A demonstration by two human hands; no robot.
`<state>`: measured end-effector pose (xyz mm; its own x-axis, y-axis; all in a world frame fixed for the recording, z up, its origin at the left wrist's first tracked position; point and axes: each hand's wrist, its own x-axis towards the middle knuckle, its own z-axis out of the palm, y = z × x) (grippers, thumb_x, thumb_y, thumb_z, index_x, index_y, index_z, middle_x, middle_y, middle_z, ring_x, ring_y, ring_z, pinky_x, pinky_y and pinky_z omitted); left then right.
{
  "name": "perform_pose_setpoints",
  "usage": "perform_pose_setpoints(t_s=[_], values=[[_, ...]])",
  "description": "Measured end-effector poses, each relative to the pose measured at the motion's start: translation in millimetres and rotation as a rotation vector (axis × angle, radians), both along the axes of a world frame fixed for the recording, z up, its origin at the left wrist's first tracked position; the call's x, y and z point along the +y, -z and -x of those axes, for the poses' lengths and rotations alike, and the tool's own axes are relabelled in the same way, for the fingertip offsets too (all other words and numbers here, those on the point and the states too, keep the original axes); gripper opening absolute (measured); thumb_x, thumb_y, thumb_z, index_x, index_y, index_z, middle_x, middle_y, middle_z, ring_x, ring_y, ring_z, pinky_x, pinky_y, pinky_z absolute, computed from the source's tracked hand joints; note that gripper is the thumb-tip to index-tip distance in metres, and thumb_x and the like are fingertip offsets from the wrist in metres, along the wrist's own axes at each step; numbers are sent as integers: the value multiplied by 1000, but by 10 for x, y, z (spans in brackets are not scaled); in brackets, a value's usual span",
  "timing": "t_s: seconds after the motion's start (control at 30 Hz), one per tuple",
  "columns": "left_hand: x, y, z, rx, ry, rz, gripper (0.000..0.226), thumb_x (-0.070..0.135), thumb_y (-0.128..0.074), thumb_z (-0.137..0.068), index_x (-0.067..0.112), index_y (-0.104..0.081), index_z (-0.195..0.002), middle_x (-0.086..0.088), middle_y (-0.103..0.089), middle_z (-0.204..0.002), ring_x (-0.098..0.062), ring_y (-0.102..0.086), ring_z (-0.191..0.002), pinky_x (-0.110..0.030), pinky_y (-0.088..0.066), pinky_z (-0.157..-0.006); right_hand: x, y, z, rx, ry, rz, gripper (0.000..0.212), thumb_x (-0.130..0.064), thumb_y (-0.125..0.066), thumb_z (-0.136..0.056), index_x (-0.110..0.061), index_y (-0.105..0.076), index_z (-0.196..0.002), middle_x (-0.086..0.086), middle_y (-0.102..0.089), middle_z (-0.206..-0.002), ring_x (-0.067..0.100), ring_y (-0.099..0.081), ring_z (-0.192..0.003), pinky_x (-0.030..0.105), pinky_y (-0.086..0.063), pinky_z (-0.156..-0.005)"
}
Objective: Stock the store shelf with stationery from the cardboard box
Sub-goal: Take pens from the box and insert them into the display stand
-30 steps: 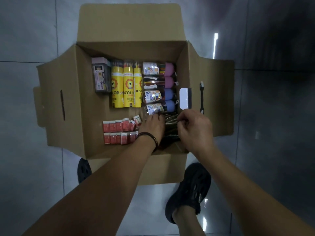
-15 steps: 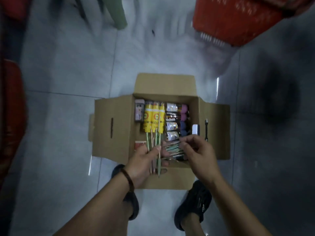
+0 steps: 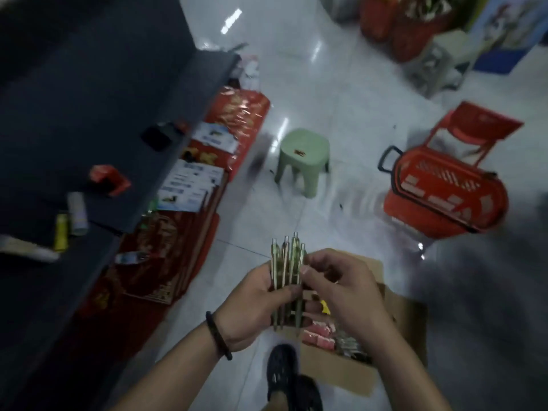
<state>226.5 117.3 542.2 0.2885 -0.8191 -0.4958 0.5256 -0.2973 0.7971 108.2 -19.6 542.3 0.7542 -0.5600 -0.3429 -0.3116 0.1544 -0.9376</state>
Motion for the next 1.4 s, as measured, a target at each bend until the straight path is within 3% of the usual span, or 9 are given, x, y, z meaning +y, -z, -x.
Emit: perform_pose_setpoints(t_s=[0.33,0.4,0.5,0.67,0.8,0.97,1.13,1.23,1.4], values=[[2135,-1707,289,59,-678,79,32,5,-50,-107,2,-60,-137,-25,-69,-132,-45,-69,-117,-61,-55,-100,1573,-1583,-922,-197,-491,-38,17,-15,-76,-97,0,-73,-90,11,-73,-72,14,-62,-56,18,-46,-52],[2604,-1872,368,117,-825,131,32,5,-49,-107,2,-59,-137,-27,-69,-129,-44,-72,-112,-60,-60,-93,2020,-1752,-1021,-234,-561,-31,7,-13,-76,-97,-9,-74,-102,12,-76,-79,22,-71,-65,24,-55,-59],[3303,-1987,484,152,-991,175,33,7,-53,-105,3,-61,-136,-28,-68,-129,-44,-73,-109,-59,-60,-87,2759,-1913,-1133,-309,-666,79,33,-14,-78,-95,-32,-71,-123,13,-75,-85,31,-75,-81,40,-63,-78],[4399,-2093,526,102,-1114,213,29,6,-53,-104,0,-66,-130,-34,-66,-129,-47,-73,-106,-62,-62,-84,4021,-2219,-1391,-446,-867,187,42,-12,-83,-90,-40,-75,-122,5,-69,-86,8,-70,-72,20,-55,-68],[5337,-2223,449,22,-1197,219,28,5,-54,-103,-2,-62,-130,-30,-70,-125,-43,-74,-101,-60,-61,-86,5125,-2429,-1682,-497,-976,225,36,-14,-82,-91,-38,-77,-117,16,-73,-92,23,-74,-80,32,-62,-75],[6527,-2429,292,-84,-1260,237,30,6,-55,-104,1,-61,-133,-31,-69,-125,-45,-72,-104,-61,-59,-90,6367,-2723,-2006,-550,-1052,164,28,-10,-78,-94,-29,-78,-114,19,-71,-78,19,-69,-64,29,-60,-62],[7512,-2609,29,-199,-1359,227,32,5,-56,-103,4,-60,-135,-33,-68,-124,-51,-70,-105,-69,-52,-97,7294,-3101,-2431,-644,-1078,129,26,-11,-80,-92,-31,-80,-109,20,-72,-78,32,-74,-73,34,-63,-63],[7995,-2673,-192,-261,-1462,210,31,4,-53,-104,5,-61,-135,-35,-69,-117,-48,-72,-93,-63,-57,-88,7779,-3284,-2787,-712,-1080,95,25,-10,-81,-92,-31,-81,-105,21,-73,-81,32,-76,-75,33,-63,-60],[8671,-2724,-551,-285,-1684,210,37,14,-60,-95,13,-65,-131,-28,-72,-104,-38,-72,-77,-48,-60,-68,8534,-3439,-3433,-840,-1098,113,21,-11,-79,-94,-28,-78,-106,13,-74,-74,30,-77,-69,53,-65,-67]])
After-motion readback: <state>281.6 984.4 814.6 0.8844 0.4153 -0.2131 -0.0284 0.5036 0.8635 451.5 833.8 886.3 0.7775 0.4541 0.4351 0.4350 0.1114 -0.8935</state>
